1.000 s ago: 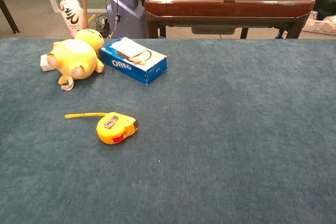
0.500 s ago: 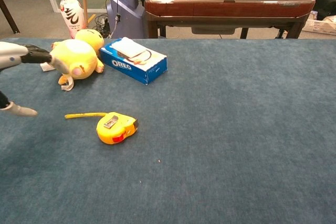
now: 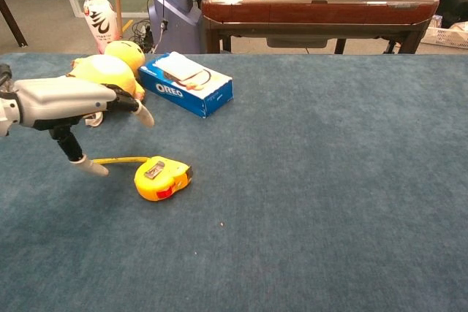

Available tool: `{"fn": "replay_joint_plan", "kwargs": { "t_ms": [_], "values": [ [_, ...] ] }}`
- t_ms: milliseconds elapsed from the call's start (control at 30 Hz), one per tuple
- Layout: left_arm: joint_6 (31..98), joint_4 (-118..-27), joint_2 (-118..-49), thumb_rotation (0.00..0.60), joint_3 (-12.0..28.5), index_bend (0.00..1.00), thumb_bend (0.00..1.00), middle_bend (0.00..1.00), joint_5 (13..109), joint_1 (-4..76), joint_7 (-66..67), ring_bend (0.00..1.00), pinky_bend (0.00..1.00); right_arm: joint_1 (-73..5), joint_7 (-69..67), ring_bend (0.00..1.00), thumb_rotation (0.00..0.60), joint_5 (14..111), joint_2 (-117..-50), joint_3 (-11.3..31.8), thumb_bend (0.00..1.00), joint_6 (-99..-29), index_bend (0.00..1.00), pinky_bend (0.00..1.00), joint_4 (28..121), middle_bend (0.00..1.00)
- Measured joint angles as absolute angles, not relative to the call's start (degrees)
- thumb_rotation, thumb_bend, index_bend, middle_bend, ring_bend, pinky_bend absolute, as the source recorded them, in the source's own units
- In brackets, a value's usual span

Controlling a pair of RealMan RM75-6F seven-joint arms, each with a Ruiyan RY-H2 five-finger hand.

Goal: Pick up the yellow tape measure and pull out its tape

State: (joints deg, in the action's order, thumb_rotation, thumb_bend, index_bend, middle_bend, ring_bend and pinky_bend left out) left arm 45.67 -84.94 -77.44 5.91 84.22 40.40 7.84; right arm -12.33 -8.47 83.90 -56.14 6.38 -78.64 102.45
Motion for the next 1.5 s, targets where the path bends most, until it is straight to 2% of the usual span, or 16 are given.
{"fn": "replay_joint_plan", "kwargs": {
  "t_ms": [433,1000,1300,1500],
  "values": [
    [42.9,-82.2,-84.2,0.600,5.3,0.21,0.14,0.18,77.5,43.5,16.6,0.09,0.02,-11.4,-9.6,0.03,0.600,83.6,-56.3,5.8,0.35,-78.7,0.15,0.00,101.4,0.16],
    [44.3,-81.8,-87.6,0.600,4.2,0.26,0.14,0.20,73.8,44.7,20.7,0.10,0.02,-10.3,-11.0,0.03,0.600,83.3,-56.0,5.5,0.35,-79.0,0.15,0.00,100.2,0.16],
    [45.2,-80.4,-88.5,0.600,3.6,0.33,0.14,0.31,74.4,44.9,19.4,0.16,0.02,-10.0,-11.1,0.03,0.600,83.0,-56.0,5.6,0.35,-78.9,0.15,0.00,100.0,0.16],
    [46.5,-78.9,-89.5,0.600,3.4,0.46,0.14,0.44,76.1,44.7,16.5,0.26,0.02,-9.8,-10.9,0.03,0.600,83.0,-55.8,5.6,0.35,-79.1,0.15,0.00,100.4,0.16]
  ]
}}
